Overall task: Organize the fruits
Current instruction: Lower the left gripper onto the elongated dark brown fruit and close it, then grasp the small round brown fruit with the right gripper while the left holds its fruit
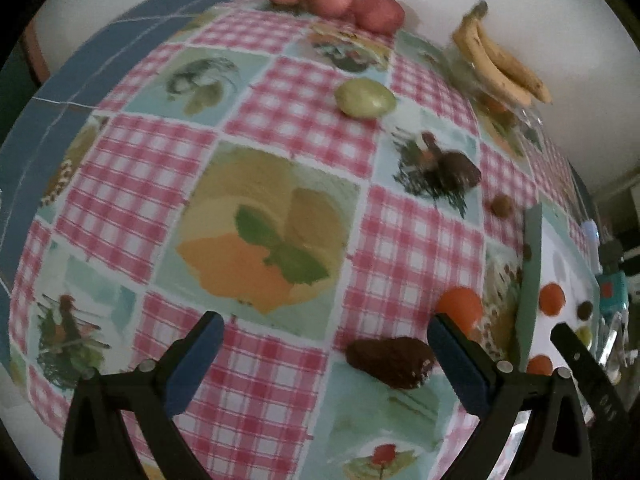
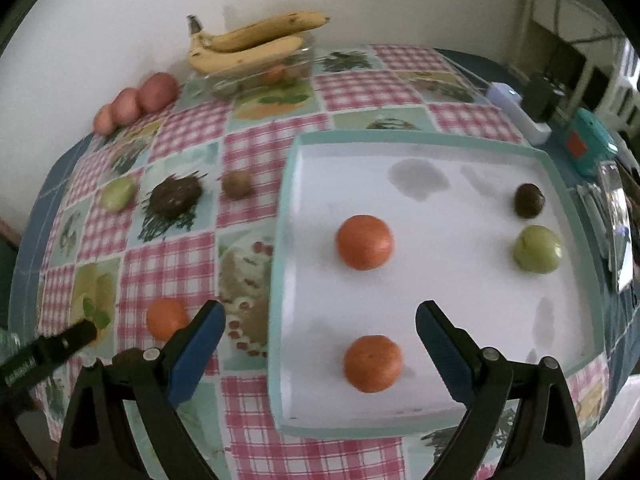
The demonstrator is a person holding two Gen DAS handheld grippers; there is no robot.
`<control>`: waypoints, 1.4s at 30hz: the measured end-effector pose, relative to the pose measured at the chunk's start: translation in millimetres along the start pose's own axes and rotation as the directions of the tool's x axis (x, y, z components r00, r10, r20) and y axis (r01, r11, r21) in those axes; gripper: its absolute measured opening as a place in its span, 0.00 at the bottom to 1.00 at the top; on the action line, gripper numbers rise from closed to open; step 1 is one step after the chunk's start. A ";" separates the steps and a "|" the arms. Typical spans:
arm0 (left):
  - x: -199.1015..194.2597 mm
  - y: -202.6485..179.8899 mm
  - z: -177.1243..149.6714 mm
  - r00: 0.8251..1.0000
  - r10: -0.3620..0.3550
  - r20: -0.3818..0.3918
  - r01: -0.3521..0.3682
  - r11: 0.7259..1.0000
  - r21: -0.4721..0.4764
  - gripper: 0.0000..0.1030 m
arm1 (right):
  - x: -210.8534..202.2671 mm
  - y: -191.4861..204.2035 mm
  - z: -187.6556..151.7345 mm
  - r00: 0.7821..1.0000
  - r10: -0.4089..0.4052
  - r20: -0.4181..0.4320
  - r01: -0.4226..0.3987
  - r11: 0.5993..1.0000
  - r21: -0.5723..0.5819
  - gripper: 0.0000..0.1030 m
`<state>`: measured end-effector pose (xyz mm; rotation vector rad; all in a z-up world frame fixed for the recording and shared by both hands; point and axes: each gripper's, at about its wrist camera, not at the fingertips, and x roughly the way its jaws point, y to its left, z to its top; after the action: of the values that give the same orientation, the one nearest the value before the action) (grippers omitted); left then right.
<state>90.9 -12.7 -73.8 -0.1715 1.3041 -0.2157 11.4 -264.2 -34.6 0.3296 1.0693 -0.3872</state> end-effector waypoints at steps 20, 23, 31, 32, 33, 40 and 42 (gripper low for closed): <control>32.0 -55.5 -26.4 0.993 0.100 -0.060 -0.084 0.970 0.229 0.74 | 9.5 -8.9 -1.2 0.998 -0.007 -0.061 0.008 1.000 0.025 0.93; 25.3 -44.2 -24.6 0.995 0.091 -0.037 -0.082 0.978 0.193 0.58 | 10.5 -9.9 -1.2 0.998 -0.008 -0.065 0.010 1.000 0.028 0.93; 16.7 -9.6 -12.4 1.000 0.015 -0.021 -0.013 0.996 0.092 0.57 | 12.4 -5.5 -2.6 0.998 0.002 -0.070 0.000 1.000 0.019 0.93; 16.3 -2.9 -8.4 0.998 0.061 -0.004 -0.061 0.995 0.082 0.57 | 11.7 -3.6 -2.8 0.998 0.010 -0.065 -0.009 1.000 0.010 0.93; 15.9 2.6 -5.8 0.996 0.092 0.009 -0.093 0.994 0.066 0.57 | 11.2 -1.8 -2.8 0.998 0.013 -0.062 -0.013 1.000 0.003 0.93; 7.9 49.3 12.0 0.994 0.105 0.035 -0.101 0.988 -0.119 0.57 | 1.2 32.3 -5.5 0.996 0.087 -0.022 -0.090 0.987 -0.134 0.93; 9.2 51.2 11.8 0.995 0.096 0.035 -0.090 0.986 -0.139 0.57 | -4.6 44.0 -7.2 0.993 0.114 -0.004 -0.113 0.976 -0.187 0.91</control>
<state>107.7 34.6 -92.0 -0.2301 1.2823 -0.0427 24.0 -221.4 -30.5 0.2207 1.0660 -0.1835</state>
